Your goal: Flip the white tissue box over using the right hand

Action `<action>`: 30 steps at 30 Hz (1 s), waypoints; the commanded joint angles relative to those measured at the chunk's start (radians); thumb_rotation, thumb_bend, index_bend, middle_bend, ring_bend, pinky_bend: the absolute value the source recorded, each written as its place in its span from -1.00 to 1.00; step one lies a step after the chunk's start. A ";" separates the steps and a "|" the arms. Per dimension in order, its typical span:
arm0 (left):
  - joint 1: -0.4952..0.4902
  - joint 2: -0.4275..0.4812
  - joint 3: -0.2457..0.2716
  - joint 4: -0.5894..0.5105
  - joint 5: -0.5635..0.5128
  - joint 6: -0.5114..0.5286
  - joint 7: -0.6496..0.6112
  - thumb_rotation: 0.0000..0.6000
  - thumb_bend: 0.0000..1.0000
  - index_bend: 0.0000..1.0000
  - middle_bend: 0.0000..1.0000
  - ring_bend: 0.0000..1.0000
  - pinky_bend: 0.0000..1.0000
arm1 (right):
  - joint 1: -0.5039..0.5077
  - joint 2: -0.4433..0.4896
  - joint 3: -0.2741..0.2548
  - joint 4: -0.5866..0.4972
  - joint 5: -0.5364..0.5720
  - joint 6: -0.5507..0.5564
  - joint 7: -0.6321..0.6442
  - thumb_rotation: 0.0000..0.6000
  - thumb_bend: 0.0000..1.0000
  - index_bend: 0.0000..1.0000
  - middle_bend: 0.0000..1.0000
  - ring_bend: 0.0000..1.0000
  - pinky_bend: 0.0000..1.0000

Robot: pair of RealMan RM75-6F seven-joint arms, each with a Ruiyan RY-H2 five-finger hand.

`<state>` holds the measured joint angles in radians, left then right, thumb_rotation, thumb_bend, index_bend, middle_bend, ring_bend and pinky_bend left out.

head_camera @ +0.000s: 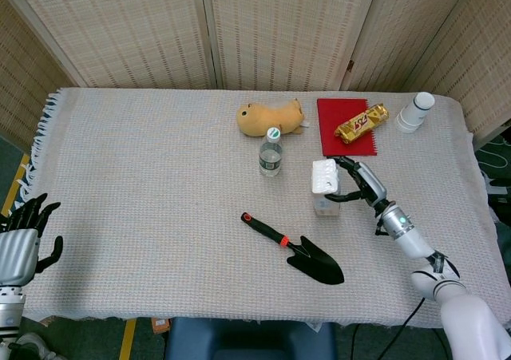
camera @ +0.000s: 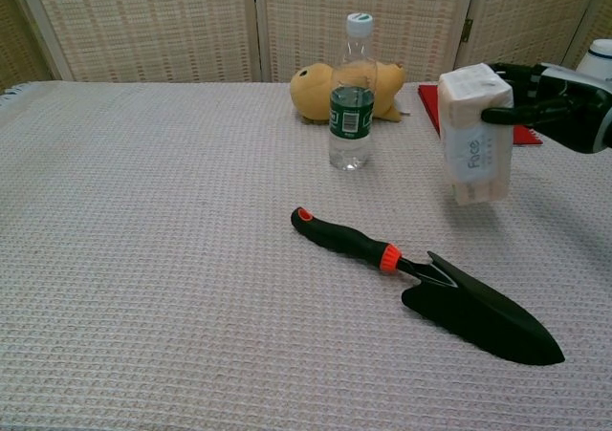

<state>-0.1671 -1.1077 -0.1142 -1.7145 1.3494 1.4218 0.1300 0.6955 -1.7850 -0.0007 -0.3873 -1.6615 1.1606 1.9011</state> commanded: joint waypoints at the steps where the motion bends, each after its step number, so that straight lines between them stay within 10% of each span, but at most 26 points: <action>1: -0.003 -0.003 0.001 0.003 -0.004 -0.007 0.006 1.00 -0.03 -0.69 -1.00 -1.00 -0.81 | -0.001 -0.039 -0.028 0.058 -0.016 0.003 0.047 1.00 -0.88 -0.03 -0.04 -0.35 -1.00; 30: -0.018 -0.018 -0.008 0.029 -0.052 -0.038 0.031 1.00 -0.03 -0.69 -1.00 -1.00 -0.81 | 0.023 -0.103 -0.064 0.200 0.006 -0.100 0.035 1.00 -0.74 0.02 -0.04 -0.39 -1.00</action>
<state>-0.1855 -1.1252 -0.1226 -1.6856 1.2973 1.3844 0.1608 0.7183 -1.8876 -0.0627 -0.1884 -1.6535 1.0632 1.9351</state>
